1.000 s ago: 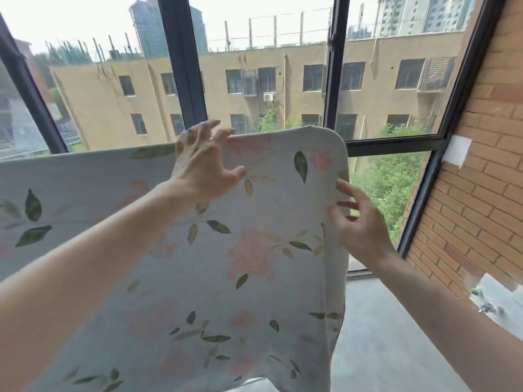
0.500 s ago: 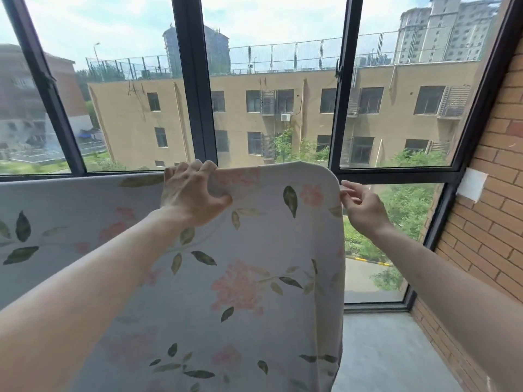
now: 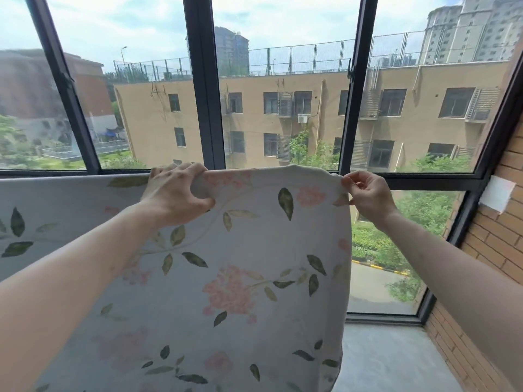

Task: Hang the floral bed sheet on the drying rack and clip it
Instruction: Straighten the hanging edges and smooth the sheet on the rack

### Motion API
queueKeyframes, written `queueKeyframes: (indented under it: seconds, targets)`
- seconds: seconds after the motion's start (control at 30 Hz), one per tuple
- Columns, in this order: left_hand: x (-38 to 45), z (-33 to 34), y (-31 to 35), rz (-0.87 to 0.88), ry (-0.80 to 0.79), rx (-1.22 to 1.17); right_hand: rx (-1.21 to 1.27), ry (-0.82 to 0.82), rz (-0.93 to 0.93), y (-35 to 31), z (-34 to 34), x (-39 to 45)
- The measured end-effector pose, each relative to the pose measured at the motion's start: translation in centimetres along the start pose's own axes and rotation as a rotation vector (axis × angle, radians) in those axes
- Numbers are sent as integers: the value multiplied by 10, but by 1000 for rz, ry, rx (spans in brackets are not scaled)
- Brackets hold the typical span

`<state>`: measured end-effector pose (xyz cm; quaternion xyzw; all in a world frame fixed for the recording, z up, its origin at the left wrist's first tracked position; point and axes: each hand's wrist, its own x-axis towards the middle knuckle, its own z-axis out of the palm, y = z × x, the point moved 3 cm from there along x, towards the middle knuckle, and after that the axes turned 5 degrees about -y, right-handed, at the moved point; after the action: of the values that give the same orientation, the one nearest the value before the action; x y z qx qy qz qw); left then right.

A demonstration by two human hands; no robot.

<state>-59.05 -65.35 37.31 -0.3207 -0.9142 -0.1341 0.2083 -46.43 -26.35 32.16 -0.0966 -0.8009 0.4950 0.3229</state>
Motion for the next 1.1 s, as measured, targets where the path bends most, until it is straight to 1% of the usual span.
queueKeyframes:
  seconds: [0.1, 0.13, 0.17, 0.2, 0.3, 0.33, 0.37, 0.5, 0.57, 0.7, 0.83, 0.87, 0.97, 1.0, 1.03, 1.1]
  targets:
    - [0, -2, 8, 5, -21, -18, 52, 67, -42, -20, -12, 23]
    - [0, -2, 11, 2, -29, -29, 61, 72, -49, -21, -13, 28]
    - [1, -2, 13, -1, -36, -38, 55, 41, -36, -19, -13, 30]
    - [1, -3, 14, -7, -43, -42, 35, -29, -3, -12, -9, 29]
    - [1, -5, 12, -30, -58, -14, -112, -350, 187, 27, 7, 9]
    - [0, -8, 9, -38, -61, -1, -136, -409, 228, 36, 10, 1]
    - [-1, -10, 7, -46, -68, 11, -121, -423, 242, 40, 12, -7]
    - [-4, -20, 1, -94, -120, 22, 69, -347, 193, 34, 19, -21]
    - [-3, -22, 1, -111, -148, 24, 51, -328, 153, 33, 23, -23]
    - [2, -22, 5, -103, -193, 20, -56, -247, 136, 39, 19, -18]
    - [7, -22, 8, -113, -237, 8, -6, -54, 123, 20, 5, -6]
    - [8, -22, 9, -117, -245, 11, -12, -62, 135, 19, 6, -3]
    - [13, -24, 10, -126, -279, 29, -122, -246, 262, 21, 16, 0]
    - [14, -24, 8, -131, -287, 38, -140, -235, 272, 17, 17, 1]
    - [15, -24, 7, -137, -290, 49, -159, -161, 240, 6, 16, 2]
    - [16, -21, 3, -142, -288, 72, -175, 56, 70, -31, 16, -3]
